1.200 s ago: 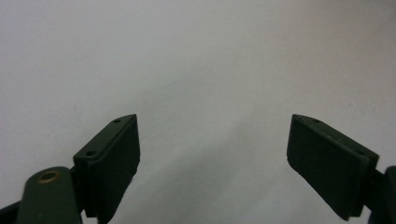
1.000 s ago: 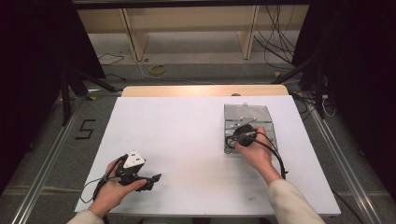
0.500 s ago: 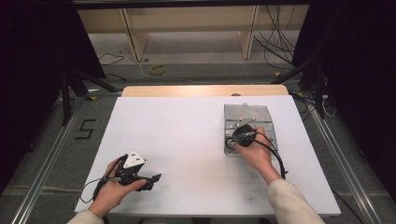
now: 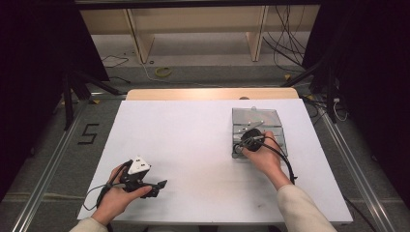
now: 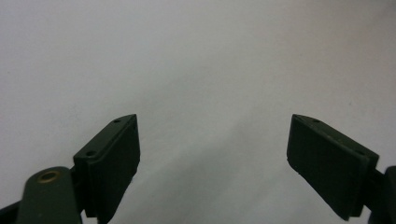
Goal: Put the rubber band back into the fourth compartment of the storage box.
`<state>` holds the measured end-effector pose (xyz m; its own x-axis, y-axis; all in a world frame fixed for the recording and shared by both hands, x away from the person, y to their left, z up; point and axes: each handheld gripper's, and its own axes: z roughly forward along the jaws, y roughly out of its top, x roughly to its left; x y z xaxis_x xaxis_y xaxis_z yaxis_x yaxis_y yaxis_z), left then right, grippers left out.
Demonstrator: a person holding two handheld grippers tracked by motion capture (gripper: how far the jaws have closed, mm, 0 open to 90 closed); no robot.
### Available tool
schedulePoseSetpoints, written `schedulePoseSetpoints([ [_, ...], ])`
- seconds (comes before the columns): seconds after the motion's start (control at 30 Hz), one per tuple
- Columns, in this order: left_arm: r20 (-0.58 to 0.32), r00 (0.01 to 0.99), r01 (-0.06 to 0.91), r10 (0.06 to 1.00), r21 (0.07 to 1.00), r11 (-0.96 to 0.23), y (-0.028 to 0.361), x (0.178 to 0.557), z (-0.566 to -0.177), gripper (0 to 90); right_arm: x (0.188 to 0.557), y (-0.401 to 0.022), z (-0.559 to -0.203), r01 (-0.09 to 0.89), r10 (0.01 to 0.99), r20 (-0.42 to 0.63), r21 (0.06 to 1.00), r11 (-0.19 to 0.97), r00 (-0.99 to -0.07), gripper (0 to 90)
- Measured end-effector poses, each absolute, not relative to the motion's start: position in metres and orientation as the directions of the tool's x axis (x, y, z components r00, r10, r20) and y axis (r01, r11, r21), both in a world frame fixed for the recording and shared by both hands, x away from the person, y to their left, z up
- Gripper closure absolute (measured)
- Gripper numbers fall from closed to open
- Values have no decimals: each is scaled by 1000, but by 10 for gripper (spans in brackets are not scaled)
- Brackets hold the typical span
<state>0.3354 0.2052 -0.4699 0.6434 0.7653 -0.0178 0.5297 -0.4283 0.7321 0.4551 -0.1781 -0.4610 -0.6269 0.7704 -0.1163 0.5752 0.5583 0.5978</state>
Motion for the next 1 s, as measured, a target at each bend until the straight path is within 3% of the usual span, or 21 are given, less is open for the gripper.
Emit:
schedulePoseSetpoints([
  [1.0, -15, 644, 528, 765, 733, -430, 205, 335, -469, 170, 456, -178, -461, 594, 773, -97, 583, 554, -627, 838],
])
